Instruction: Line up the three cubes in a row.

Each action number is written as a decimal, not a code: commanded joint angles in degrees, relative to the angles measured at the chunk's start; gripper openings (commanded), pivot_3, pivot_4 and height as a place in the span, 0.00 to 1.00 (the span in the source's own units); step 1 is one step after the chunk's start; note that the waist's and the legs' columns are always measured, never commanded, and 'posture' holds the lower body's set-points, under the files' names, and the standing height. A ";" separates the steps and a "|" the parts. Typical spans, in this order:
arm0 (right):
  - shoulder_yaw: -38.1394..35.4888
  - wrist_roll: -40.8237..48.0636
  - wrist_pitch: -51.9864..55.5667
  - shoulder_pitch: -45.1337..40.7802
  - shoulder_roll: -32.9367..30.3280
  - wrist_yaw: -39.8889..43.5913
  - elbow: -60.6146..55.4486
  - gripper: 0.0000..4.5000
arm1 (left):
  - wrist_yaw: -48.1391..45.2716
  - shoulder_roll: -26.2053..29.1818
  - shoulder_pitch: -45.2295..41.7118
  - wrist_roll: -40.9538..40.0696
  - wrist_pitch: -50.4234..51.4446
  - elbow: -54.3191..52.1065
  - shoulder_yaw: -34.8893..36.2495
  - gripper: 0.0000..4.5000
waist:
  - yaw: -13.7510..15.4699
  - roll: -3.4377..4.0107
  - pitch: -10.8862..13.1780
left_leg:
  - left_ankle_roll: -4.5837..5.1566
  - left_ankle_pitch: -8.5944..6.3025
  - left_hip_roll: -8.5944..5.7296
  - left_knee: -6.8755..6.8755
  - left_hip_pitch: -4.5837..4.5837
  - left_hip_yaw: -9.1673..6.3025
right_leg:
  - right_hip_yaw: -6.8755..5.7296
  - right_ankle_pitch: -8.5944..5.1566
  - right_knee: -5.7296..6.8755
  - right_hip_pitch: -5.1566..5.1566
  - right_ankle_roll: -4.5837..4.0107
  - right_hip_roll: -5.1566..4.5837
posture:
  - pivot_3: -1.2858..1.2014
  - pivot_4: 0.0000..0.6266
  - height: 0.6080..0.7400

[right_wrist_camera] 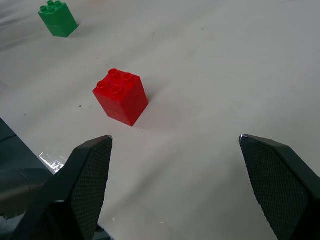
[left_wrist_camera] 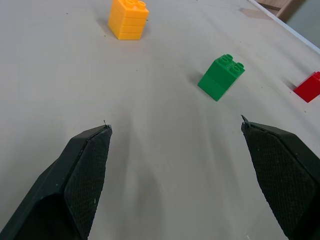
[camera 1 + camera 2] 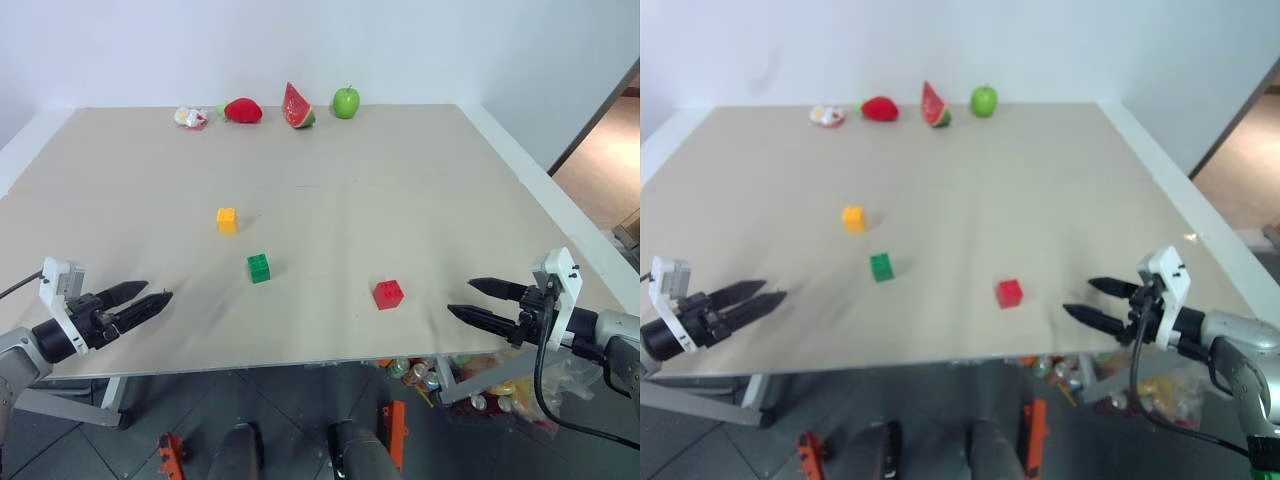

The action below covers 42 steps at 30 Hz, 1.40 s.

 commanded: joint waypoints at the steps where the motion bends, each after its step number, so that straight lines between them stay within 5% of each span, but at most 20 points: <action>1: -0.85 0.45 -0.76 0.74 -1.00 1.32 -2.38 0.94 | -1.62 1.47 -0.12 -0.02 -0.51 -2.33 -0.54 0.95 | 0.01 0.00 0.00 | 0.00 -0.01 0.00 0.00 0.00 0.00 | 0.00 0.00 0.00 0.00 0.00 0.00 | 0.52 0.24 1.00; 12: 12.19 -9.65 -11.41 -10.50 -5.00 11.32 7.83 0.94 | -6.81 5.28 -6.43 -0.37 0.07 -9.78 -8.66 0.95 | 0.05 0.00 0.00 | 0.10 -0.17 0.25 0.00 -0.09 0.05 | 0.00 -0.02 0.07 0.06 0.03 0.30 | 0.52 0.24 1.00; 22: 27.93 -20.28 -23.33 -29.41 0.54 22.14 25.42 0.94 | -8.54 6.34 -11.22 1.35 -0.40 -9.33 -12.72 0.95 | -0.05 0.02 0.02 | 0.13 -0.18 0.31 0.00 -0.08 0.11 | 0.04 -0.03 0.14 0.03 0.09 0.41 | 0.52 0.24 1.00; 40: 32.82 -23.86 -29.18 -39.35 9.21 28.93 36.12 0.94 | -4.45 5.47 -3.97 0.22 -0.16 -12.76 -8.53 0.95 | -0.03 0.03 0.02 | 0.13 -0.23 0.35 0.07 -0.06 0.11 | 0.05 -0.05 0.29 0.04 0.12 0.44 | 0.52 0.24 1.00; 42: 32.86 -24.03 -29.45 -39.71 9.40 29.48 36.92 0.82 | -4.23 5.29 -3.51 0.56 -0.55 -12.73 -8.85 0.97 | -0.03 0.03 0.02 | 0.13 -0.23 0.35 0.07 -0.05 0.11 | 0.05 -0.05 0.29 0.04 0.12 0.44 | 0.52 0.24 1.00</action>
